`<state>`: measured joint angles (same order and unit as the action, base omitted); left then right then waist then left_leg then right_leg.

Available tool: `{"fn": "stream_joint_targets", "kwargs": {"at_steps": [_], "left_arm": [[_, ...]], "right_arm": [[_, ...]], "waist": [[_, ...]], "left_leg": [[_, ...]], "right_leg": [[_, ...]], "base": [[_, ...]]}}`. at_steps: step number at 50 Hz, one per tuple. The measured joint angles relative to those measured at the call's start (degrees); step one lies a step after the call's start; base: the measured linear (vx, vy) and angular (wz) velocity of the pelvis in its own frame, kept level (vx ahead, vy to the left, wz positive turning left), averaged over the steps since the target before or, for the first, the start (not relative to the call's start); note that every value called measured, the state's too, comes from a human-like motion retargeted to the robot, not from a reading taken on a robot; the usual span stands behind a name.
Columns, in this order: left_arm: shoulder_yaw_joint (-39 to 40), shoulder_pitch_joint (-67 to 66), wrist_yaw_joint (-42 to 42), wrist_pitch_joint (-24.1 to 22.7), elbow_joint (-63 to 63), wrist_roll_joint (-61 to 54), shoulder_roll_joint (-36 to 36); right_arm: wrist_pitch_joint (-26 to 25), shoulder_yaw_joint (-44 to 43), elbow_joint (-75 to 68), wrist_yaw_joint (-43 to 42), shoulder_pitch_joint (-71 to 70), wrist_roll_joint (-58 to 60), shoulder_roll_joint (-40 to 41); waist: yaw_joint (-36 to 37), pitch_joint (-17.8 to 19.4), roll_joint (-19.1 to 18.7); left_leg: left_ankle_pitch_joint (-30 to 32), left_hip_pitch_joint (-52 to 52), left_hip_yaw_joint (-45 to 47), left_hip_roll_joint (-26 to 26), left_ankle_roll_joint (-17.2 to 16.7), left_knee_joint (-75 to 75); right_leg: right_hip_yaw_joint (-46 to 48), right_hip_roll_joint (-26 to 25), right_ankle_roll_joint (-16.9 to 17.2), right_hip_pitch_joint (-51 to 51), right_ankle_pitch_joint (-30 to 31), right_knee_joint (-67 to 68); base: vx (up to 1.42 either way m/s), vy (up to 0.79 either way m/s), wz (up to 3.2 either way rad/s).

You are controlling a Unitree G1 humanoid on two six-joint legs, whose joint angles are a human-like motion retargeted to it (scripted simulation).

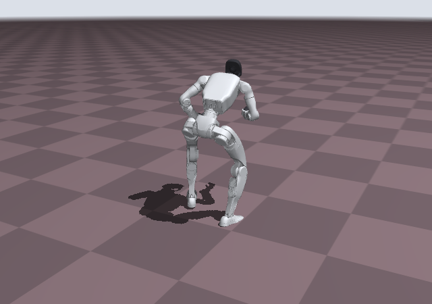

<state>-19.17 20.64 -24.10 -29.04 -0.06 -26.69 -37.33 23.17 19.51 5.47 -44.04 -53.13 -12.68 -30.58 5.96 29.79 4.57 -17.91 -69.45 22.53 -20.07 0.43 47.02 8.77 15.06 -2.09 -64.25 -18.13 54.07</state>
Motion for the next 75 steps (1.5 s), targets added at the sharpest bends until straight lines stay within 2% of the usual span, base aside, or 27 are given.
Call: {"fn": "stream_joint_targets", "kwargs": {"at_steps": [5,7,10,13,14,15,17,20,22,25,28,31,35,38,42,45,48,50,52,58,61,64,70,73,75], "left_arm": [[2.5,-5.3,-0.3,-0.7,0.6,-1.4,0.7],[2.4,-5.4,-0.6,-1.2,1.2,-1.9,1.4],[0.1,-2.5,-0.8,0.1,2.9,-2.8,3.4],[-3.6,3.6,-3.1,-2.3,5.4,-6.5,6.2],[-4.8,6.1,-4.3,-3.6,6.3,-7.4,7.2],[-5.9,8.7,-5.7,-4.9,7.1,-8.1,8.1],[-8.3,14.7,-7.7,-5.5,8.6,-7.6,9.7],[-11.4,23.8,-9.1,-4.4,9.2,-5.0,10.4],[-13.3,29.8,-9.5,-2.4,8.9,-1.9,9.3],[-14.9,37.3,-9.9,-2.5,7.5,0.1,8.3],[-16.7,43.2,-10.5,-3.4,6.7,2.4,7.3],[-17.8,46.6,-11.3,-5.0,5.5,4.4,6.5],[-17.5,46.6,-11.3,-5.2,2.9,6.5,4.9],[-15.6,42.0,-11.0,-3.9,0.4,7.4,3.4],[-11.5,32.2,-10.1,-0.8,-1.8,7.7,2.0],[-8.5,25.3,-8.1,3.8,-1.9,6.8,0.8],[-3.5,16.6,-10.1,3.4,-3.6,3.8,1.8],[0.6,11.2,-15.2,-2.7,-5.4,-0.3,3.2],[3.4,5.4,-16.1,-7.6,-6.9,-2.7,5.4],[7.7,-2.7,-7.4,-2.5,-6.5,-4.1,8.2],[8.7,-2.9,-5.7,-1.6,-5.8,-5.1,10.3],[7.6,-0.4,-5.9,-2.2,-4.2,-6.5,12.7],[1.2,10.8,-8.5,-3.0,-1.4,-6.9,15.0],[-1.9,19.6,-10.5,-2.9,-1.6,-3.3,13.9],[-4.6,26.1,-10.6,-0.1,-1.9,0.5,12.2]], "right_arm": [[0.6,0.7,0.1,0.2,0.8,-0.4,-0.1],[1.3,0.8,0.3,0.8,2.3,-1.3,0.0],[1.1,1.3,-0.1,1.4,5.4,-3.1,1.0],[0.7,-0.9,-0.7,2.0,11.6,-5.6,1.1],[0.6,-2.0,-0.8,2.1,14.0,-6.4,1.2],[0.7,-3.3,-0.8,2.3,16.5,-7.2,1.3],[1.0,-4.7,-1.3,2.3,20.6,-8.2,1.8],[1.3,-5.2,-2.1,2.4,25.1,-8.6,3.2],[1.0,-4.5,-2.5,2.6,26.8,-8.5,3.6],[1.0,-4.9,-2.6,3.3,29.8,-8.6,3.5],[1.2,-5.3,-2.5,3.6,32.3,-8.1,3.0],[1.5,-5.5,-2.6,3.9,33.3,-7.2,2.2],[1.2,-5.1,-2.6,4.3,30.7,-6.0,0.8],[0.2,-3.8,-2.4,4.2,26.1,-4.3,-0.4],[-2.0,-1.6,-1.8,4.1,18.0,-1.2,-1.8],[-3.7,1.1,-2.2,2.6,9.3,-2.3,0.1],[-2.7,2.4,-3.0,-4.1,2.4,-2.8,-0.2],[-0.8,1.1,-2.6,-12.3,-0.7,-2.5,-1.6],[1.5,0.5,-1.7,-16.5,-1.2,-0.5,-3.2],[-5.2,1.2,-1.4,-6.5,-8.1,5.3,-4.9],[-5.1,0.5,0.4,-2.9,-7.4,5.2,-4.8],[-4.0,-0.5,1.5,-1.9,-2.6,3.3,-3.9],[-4.8,-3.1,0.4,0.2,12.4,-1.1,-1.0],[-4.5,-4.7,0.4,1.6,17.9,-2.1,-0.3],[-4.6,-4.0,-0.2,1.9,19.6,-2.6,1.0]], "waist": [[4.7,0.0,2.7],[5.7,0.0,3.5],[5.6,0.0,4.6],[4.8,0.0,4.6],[4.4,0.0,4.3],[4.1,0.0,3.9],[3.3,0.0,3.0],[1.7,0.0,2.5],[0.0,0.0,2.4],[-3.3,0.0,2.5],[-7.3,0.0,2.0],[-10.5,0.0,1.0],[-10.7,0.0,-1.0],[-9.7,0.0,-2.3],[-8.4,0.0,-3.0],[-7.3,0.0,-1.0],[-6.1,0.0,-1.2],[-5.1,0.0,-1.9],[-4.2,0.0,-3.4],[-1.2,0.0,-1.1],[-0.3,0.0,0.3],[0.8,0.0,1.4],[1.3,0.0,2.9],[0.7,0.0,2.4],[0.4,0.0,2.6]], "left_leg": [[4.5,7.6,4.3,2.6,-2.0,-23.3],[6.8,8.3,2.1,3.0,-2.0,-23.5],[6.5,6.6,-0.8,2.5,-0.7,-17.0],[2.4,5.0,-3.2,3.2,0.3,-9.0],[0.9,4.9,-4.0,3.5,0.4,-7.1],[-0.5,4.8,-4.9,3.9,0.4,-5.5],[-2.4,4.8,-6.6,4.0,0.3,-3.5],[-4.1,5.2,-8.8,3.8,0.4,-2.4],[-4.6,5.4,-9.9,4.0,0.3,-2.4],[-5.9,6.4,-11.3,5.4,-0.1,-1.3],[-7.4,7.6,-13.4,8.1,-0.8,0.3],[-9.0,8.1,-15.7,10.2,-0.6,2.8],[-10.3,6.1,-19.2,9.0,0.0,9.5],[-7.0,1.5,-21.8,6.6,0.0,18.8],[-0.4,-5.6,-20.3,1.8,1.1,30.5],[-1.2,-9.4,-16.6,-1.0,3.5,32.7],[-3.7,-9.8,-11.6,-2.1,3.5,28.5],[-4.8,-9.1,-6.3,-3.5,3.3,24.1],[-5.5,-6.4,-0.4,-4.3,2.9,18.7],[-4.5,0.3,12.5,-3.1,3.0,-1.8],[-3.4,-0.5,10.7,-2.1,4.0,-3.0],[-2.3,-0.7,7.2,-1.1,4.7,-1.6],[-6.3,3.9,3.5,2.2,5.2,2.1],[-7.9,3.7,-0.2,3.8,4.7,4.4],[-8.5,3.5,-2.2,4.2,4.4,4.9]], "right_leg": [[0.7,-2.1,0.9,4.2,-1.7,0.3],[0.6,-2.0,0.4,4.0,-0.9,3.8],[0.1,0.0,-0.7,0.0,6.2,13.8],[-2.2,3.1,0.4,-6.9,18.8,25.7],[-3.0,3.6,0.9,-8.9,21.2,28.2],[-3.8,3.8,1.3,-10.7,22.7,30.1],[-4.1,3.4,0.9,-13.3,20.9,28.9],[-3.6,1.7,0.2,-15.5,17.6,19.1],[-3.3,0.4,0.2,-15.6,17.3,7.9],[-3.4,0.2,0.8,-13.2,16.5,-11.3],[-5.9,0.7,3.3,-8.4,15.2,-29.9],[-10.6,1.0,6.1,-5.0,18.2,-37.3],[-10.7,0.3,6.4,-6.7,21.9,-29.4],[-8.8,-0.3,5.5,-9.5,21.5,-20.3],[-6.9,-0.8,2.3,-12.2,16.3,-9.2],[-5.1,-0.5,-1.6,-14.2,12.3,-3.1],[-2.7,0.8,-3.0,-13.6,8.3,1.6],[-0.6,2.1,-2.5,-12.5,5.9,4.1],[1.6,3.7,-1.6,-9.6,3.1,6.3],[6.9,5.0,-1.6,-3.9,0.1,5.1],[8.6,6.0,-2.5,-3.4,-1.1,7.1],[9.9,7.9,-4.1,-2.8,0.4,11.6],[8.9,15.8,-7.0,-5.1,13.5,26.7],[4.7,11.4,-5.1,-9.0,13.3,28.0],[3.6,7.7,-4.6,-10.9,12.1,24.5]], "base": [[0.51,0.08,-0.66],[0.52,0.17,-0.48],[0.50,0.21,-0.04],[0.51,0.23,0.42],[0.51,0.20,0.56],[0.49,0.16,0.49],[0.46,0.11,0.34],[0.43,0.03,0.24],[0.43,-0.03,0.38],[0.47,-0.09,0.85],[0.50,-0.20,1.45],[0.49,-0.31,1.46],[0.44,-0.40,0.61],[0.42,-0.43,0.27],[0.39,-0.39,0.37],[0.35,-0.34,0.43],[0.35,-0.26,0.60],[0.35,-0.19,0.71],[0.36,-0.13,0.77],[0.31,-0.03,0.42],[0.31,0.07,0.28],[0.39,0.14,0.26],[0.46,0.21,0.64],[0.37,0.08,0.97],[0.34,0.01,0.73]]}}
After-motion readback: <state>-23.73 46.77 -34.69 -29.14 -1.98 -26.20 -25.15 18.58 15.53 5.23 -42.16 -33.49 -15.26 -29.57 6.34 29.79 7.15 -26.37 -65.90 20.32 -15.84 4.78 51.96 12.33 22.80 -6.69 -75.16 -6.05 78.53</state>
